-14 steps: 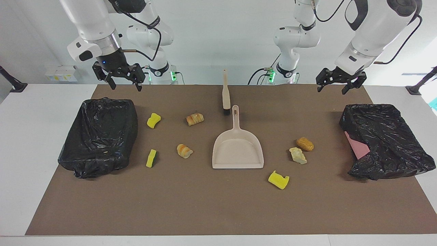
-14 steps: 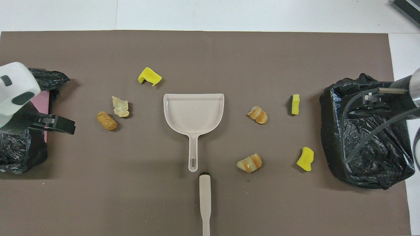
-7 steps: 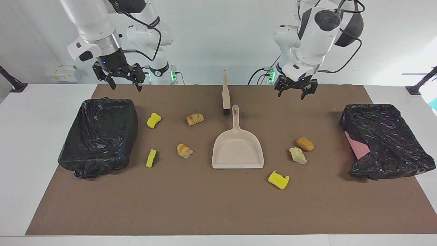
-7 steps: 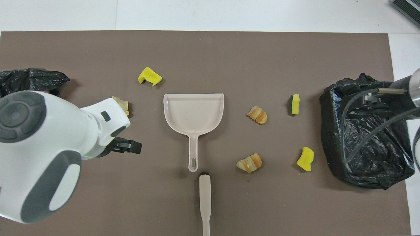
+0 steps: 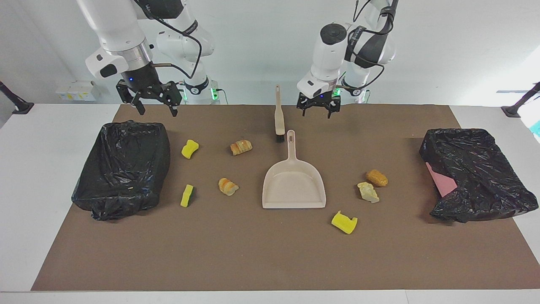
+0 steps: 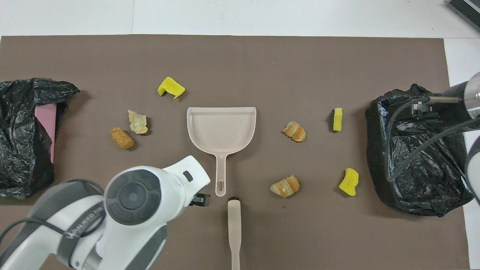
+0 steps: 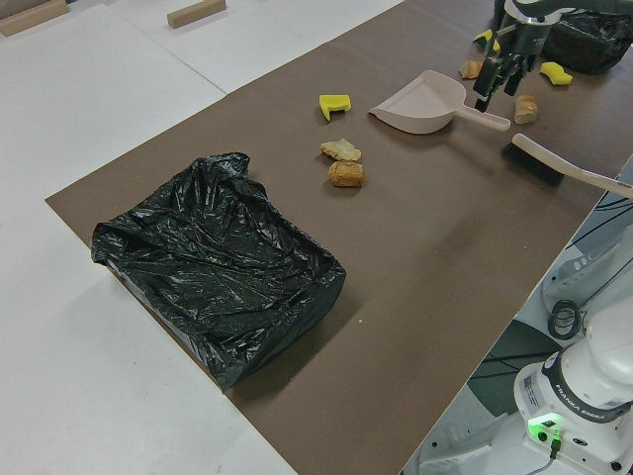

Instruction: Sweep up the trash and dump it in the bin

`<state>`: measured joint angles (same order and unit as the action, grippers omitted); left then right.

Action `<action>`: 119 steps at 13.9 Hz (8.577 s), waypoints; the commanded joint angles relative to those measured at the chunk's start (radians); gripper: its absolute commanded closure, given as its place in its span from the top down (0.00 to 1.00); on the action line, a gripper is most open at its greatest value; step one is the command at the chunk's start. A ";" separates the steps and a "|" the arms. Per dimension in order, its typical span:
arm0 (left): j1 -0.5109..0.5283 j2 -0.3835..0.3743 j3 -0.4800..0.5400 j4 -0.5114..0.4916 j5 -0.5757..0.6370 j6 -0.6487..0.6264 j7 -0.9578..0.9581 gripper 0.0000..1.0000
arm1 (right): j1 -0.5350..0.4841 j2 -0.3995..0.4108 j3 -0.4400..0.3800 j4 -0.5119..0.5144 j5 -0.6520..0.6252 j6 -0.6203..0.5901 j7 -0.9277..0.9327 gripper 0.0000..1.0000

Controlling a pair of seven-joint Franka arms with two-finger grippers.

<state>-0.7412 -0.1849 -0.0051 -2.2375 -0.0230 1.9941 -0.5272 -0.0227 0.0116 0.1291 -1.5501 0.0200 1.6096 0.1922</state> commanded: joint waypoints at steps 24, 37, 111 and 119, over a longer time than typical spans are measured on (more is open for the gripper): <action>-0.429 0.068 0.022 -0.217 0.002 0.252 -0.416 0.00 | 0.563 0.358 0.012 -0.237 -0.014 0.628 0.615 1.00; -0.354 -0.186 0.027 -0.395 0.014 0.089 -0.401 0.00 | 0.576 0.347 0.053 -0.252 0.029 0.524 0.595 0.24; 0.464 0.538 -0.007 0.437 0.011 0.052 0.909 0.00 | 0.293 0.498 0.050 -0.041 -0.221 0.400 -1.243 0.00; 0.252 0.467 -0.009 0.368 -0.110 -0.031 0.847 0.00 | 0.303 0.484 0.050 -0.044 -0.222 0.348 -1.151 0.00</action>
<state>-0.4354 0.3233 -0.0270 -1.8347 -0.0869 1.9907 0.3480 0.2770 0.5139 0.1719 -1.5635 -0.1953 1.9602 -0.9970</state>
